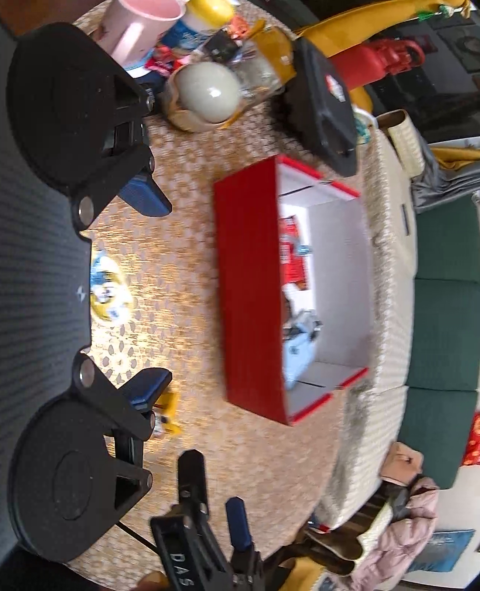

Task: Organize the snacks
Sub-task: 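Withdraw both tools from the box toward the yellow snacks on the table, then grasp the yellow Minion packet with the left gripper while the right grasps the yellow candy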

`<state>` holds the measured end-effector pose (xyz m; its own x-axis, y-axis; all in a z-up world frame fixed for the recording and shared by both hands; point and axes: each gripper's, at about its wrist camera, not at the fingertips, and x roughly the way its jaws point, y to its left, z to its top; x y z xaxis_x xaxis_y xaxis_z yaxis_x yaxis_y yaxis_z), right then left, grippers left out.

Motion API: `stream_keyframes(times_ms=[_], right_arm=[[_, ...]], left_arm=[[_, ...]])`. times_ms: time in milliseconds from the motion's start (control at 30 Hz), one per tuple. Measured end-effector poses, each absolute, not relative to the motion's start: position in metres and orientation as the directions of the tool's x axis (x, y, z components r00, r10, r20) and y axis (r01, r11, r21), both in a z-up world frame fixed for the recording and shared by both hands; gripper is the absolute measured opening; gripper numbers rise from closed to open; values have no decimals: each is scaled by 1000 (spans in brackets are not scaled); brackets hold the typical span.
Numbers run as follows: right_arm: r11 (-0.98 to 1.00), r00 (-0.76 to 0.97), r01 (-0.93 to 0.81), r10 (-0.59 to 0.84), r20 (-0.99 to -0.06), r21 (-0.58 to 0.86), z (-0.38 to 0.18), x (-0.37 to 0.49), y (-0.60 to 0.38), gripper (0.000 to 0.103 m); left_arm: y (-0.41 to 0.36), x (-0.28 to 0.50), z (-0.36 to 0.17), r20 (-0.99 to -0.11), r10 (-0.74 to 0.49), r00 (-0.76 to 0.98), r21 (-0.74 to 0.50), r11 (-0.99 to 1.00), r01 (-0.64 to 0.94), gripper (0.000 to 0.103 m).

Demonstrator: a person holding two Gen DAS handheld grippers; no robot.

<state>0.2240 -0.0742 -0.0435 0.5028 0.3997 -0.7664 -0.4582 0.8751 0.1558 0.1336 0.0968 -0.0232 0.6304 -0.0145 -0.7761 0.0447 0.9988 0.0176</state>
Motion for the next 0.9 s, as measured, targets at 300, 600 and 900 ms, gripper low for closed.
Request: stream_keyframes(times_ms=[300,600,900], right_arm=[[902,460,-403,344,-819,153,-80,220,-72,100],[909,409,-393,307,-860,137,-110,223,-57,94],[917,411,-387,270,-871,102,-123,232,-47,79]], left_arm=[[105,133,-69,-846,-31,532,1,998,60,89],[113,142,-102,-882,-19,470,7,999,53,89],[115,150,-114,-886,-26,463,-2,999,52,89]])
